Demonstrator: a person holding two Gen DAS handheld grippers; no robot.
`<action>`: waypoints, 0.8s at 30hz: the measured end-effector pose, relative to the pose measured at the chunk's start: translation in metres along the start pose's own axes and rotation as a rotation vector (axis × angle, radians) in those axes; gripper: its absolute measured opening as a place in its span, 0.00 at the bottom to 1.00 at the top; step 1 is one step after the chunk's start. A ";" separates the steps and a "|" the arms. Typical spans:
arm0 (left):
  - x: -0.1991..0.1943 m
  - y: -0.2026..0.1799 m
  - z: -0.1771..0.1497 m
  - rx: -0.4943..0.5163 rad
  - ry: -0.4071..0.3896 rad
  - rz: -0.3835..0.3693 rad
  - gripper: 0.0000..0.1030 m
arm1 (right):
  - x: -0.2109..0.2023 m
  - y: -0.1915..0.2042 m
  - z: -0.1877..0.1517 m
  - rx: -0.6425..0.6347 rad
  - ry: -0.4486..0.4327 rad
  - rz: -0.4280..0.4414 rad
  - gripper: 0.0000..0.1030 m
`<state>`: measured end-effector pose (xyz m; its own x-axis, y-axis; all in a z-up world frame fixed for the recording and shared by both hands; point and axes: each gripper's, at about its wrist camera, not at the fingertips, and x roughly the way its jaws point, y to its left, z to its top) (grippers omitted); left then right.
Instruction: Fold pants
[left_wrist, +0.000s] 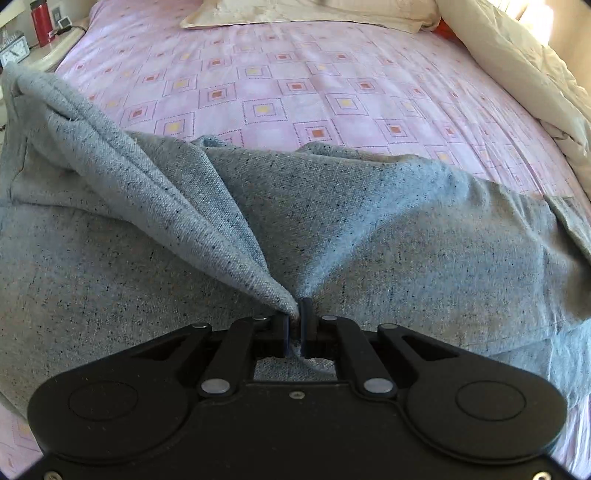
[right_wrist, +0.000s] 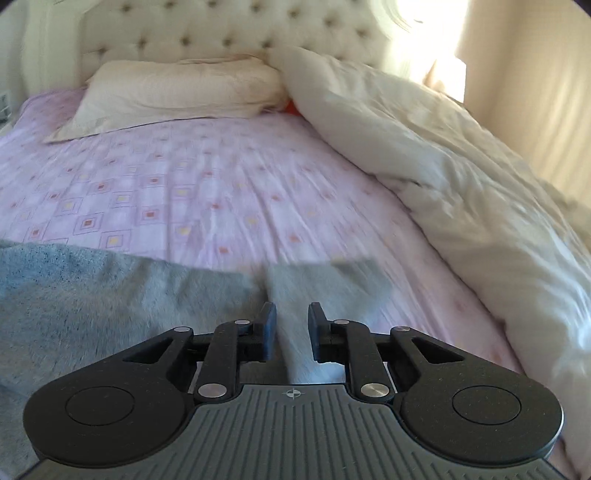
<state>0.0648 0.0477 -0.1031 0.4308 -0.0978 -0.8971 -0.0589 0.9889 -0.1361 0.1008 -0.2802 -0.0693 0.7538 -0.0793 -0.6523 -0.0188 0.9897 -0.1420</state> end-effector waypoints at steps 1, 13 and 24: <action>0.000 0.000 0.001 0.008 -0.003 0.001 0.06 | 0.008 0.007 0.001 -0.026 0.002 0.000 0.18; 0.003 0.001 -0.006 -0.020 0.012 -0.020 0.06 | 0.053 0.041 -0.019 -0.305 0.043 -0.192 0.18; -0.001 0.008 0.001 -0.060 0.016 -0.050 0.05 | -0.027 -0.076 -0.005 0.144 -0.061 -0.197 0.03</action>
<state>0.0648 0.0561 -0.1026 0.4205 -0.1495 -0.8949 -0.0917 0.9743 -0.2059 0.0787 -0.3537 -0.0449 0.7720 -0.2694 -0.5757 0.2232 0.9629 -0.1513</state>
